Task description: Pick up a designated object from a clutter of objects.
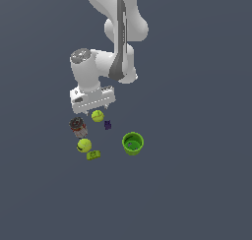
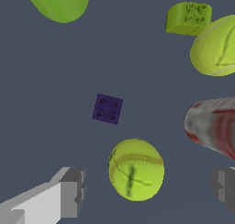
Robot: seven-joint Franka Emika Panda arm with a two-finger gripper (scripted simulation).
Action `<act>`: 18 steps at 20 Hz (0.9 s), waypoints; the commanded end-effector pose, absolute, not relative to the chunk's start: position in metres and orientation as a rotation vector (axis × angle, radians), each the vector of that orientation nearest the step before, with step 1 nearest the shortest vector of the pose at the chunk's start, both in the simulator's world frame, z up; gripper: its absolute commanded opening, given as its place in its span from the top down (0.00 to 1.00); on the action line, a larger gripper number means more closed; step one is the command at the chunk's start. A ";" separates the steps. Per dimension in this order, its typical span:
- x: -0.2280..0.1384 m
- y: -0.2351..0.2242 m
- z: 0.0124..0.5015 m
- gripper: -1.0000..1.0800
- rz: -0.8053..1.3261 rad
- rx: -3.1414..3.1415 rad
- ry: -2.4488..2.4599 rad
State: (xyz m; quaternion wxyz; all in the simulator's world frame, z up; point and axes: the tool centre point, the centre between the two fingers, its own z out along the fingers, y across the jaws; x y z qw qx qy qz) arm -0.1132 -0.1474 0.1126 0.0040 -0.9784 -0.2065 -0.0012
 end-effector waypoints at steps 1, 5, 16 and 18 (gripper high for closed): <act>-0.122 -0.152 0.105 0.04 -0.004 -3.062 -0.681; -0.133 -0.158 0.096 0.04 -0.001 -3.057 -0.715; -0.138 -0.160 0.088 0.04 0.001 -3.055 -0.730; -0.138 -0.160 0.084 0.04 0.001 -3.055 -0.731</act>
